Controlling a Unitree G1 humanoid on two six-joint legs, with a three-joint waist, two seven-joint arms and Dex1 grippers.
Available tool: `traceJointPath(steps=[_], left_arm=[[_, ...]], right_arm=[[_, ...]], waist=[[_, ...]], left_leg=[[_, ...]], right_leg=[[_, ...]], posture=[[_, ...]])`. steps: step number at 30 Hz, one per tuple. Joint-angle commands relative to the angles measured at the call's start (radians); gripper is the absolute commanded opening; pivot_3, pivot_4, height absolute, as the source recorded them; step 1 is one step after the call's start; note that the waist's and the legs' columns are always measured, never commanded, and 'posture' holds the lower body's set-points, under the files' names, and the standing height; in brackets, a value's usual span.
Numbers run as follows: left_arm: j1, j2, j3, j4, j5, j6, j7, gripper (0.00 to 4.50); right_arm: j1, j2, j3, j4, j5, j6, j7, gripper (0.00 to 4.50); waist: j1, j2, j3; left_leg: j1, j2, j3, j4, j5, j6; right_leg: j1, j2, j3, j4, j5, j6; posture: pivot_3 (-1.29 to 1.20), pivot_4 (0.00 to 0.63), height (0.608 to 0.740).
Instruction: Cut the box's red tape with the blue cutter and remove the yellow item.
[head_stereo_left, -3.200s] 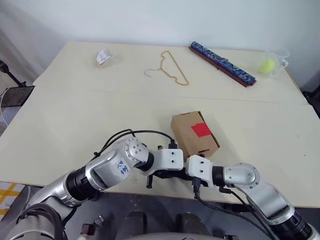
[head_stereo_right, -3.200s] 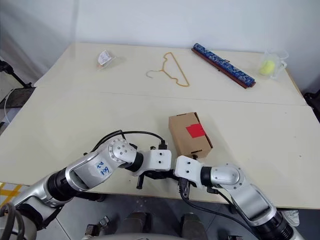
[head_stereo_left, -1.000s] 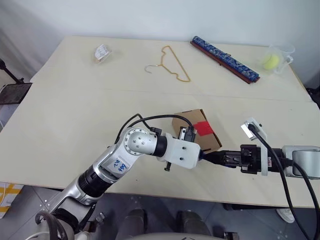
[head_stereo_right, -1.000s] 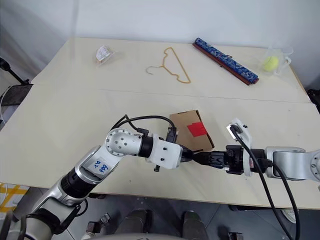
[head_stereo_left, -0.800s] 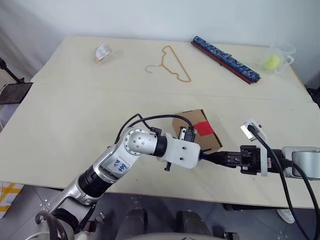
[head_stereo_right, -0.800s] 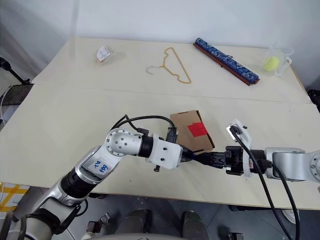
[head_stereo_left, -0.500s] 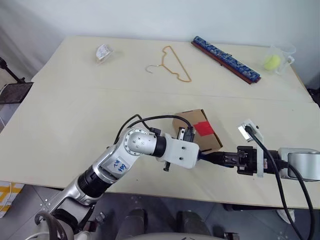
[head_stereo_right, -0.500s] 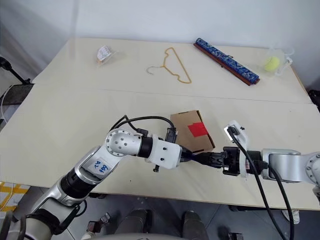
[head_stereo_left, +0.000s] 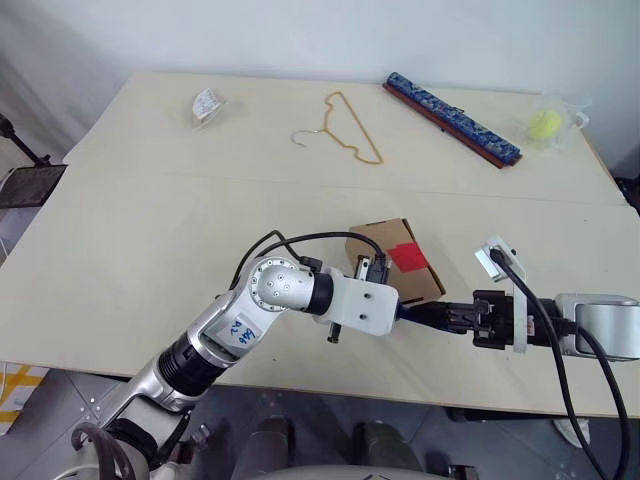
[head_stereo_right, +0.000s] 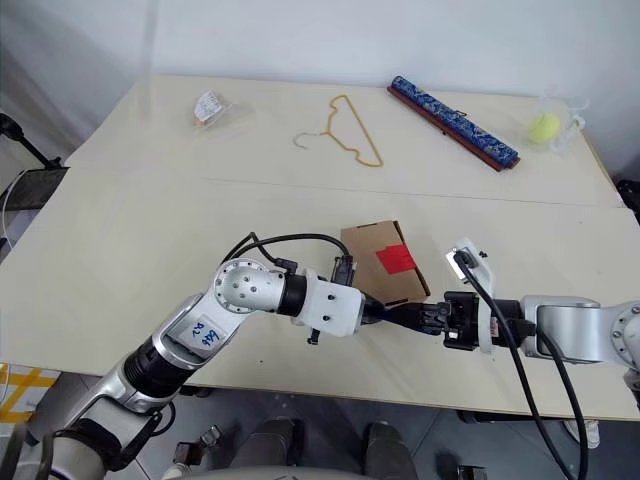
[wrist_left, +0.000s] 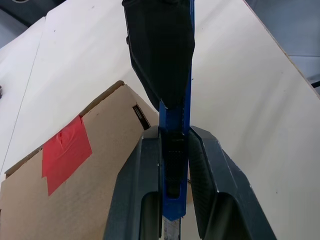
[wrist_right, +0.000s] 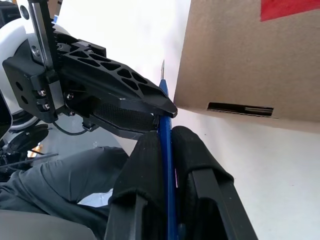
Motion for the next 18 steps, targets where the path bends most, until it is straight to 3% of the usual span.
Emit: traceJointPath(steps=[1, 3, 6, 11, 12, 15, 18], left_arm=[[-0.013, -0.015, 0.034, -0.010, -0.004, -0.007, 0.017, 0.41], [-0.004, -0.025, 0.053, -0.007, -0.028, 0.010, 0.020, 0.41], [0.031, -0.012, 0.115, -0.039, -0.129, 0.072, -0.018, 1.40], [0.113, 0.127, 0.227, -0.107, -0.309, 0.118, -0.165, 2.92], [0.158, 0.201, 0.281, -0.099, -0.354, 0.134, -0.221, 3.20], [0.249, 0.333, 0.422, -0.025, -0.448, 0.176, -0.288, 3.24], [0.237, 0.344, 0.497, 0.105, -0.466, 0.172, -0.251, 3.24]], right_arm=[[0.007, -0.016, -0.013, -0.013, -0.001, 0.009, 0.022, 0.08], [0.014, -0.025, -0.018, -0.020, -0.001, 0.011, 0.042, 0.08], [0.034, -0.062, -0.053, -0.028, -0.001, 0.022, 0.106, 0.08], [0.088, -0.128, -0.145, -0.038, -0.001, 0.028, 0.224, 0.08], [0.128, -0.147, -0.213, -0.041, -0.001, 0.042, 0.273, 0.08], [0.252, -0.163, -0.398, -0.060, -0.001, 0.052, 0.342, 0.08], [0.386, -0.143, -0.575, -0.097, -0.001, 0.034, 0.328, 0.08]], waist=[[0.000, 0.000, 0.000], [0.000, 0.000, 0.000], [0.000, 0.000, 0.000], [-0.006, 0.000, 0.000], [-0.005, 0.000, 0.000], [-0.006, 0.000, 0.000], [0.007, 0.000, 0.000]], left_leg=[[0.000, 0.000, 0.000, 0.000, 0.000, 0.000], [0.000, 0.000, 0.000, 0.000, 0.000, 0.000], [0.000, 0.000, 0.000, 0.000, 0.000, 0.000], [0.001, 0.001, 0.000, 0.000, 0.000, 0.000], [0.001, 0.001, 0.000, -0.001, 0.000, 0.000], [0.003, 0.001, 0.000, -0.003, 0.000, 0.000], [0.004, 0.001, 0.000, -0.004, 0.000, 0.000]], right_leg=[[0.000, 0.000, 0.000, 0.000, 0.000, 0.000], [0.000, 0.000, 0.000, 0.000, 0.000, 0.000], [0.000, 0.000, 0.000, 0.000, 0.000, 0.000], [-0.001, 0.000, 0.000, 0.001, 0.000, -0.001], [0.000, 0.000, -0.001, 0.001, 0.000, -0.001], [0.000, 0.000, 0.000, 0.001, -0.001, -0.002], [0.002, 0.000, -0.001, 0.001, -0.001, -0.002]], posture=[[0.00, 0.150, 0.740], [0.00, 0.150, 0.740], [0.00, 0.150, 0.740], [0.00, 0.150, 0.740], [0.00, 0.150, 0.740], [0.00, 0.150, 0.740], [0.00, 0.150, 0.740]])
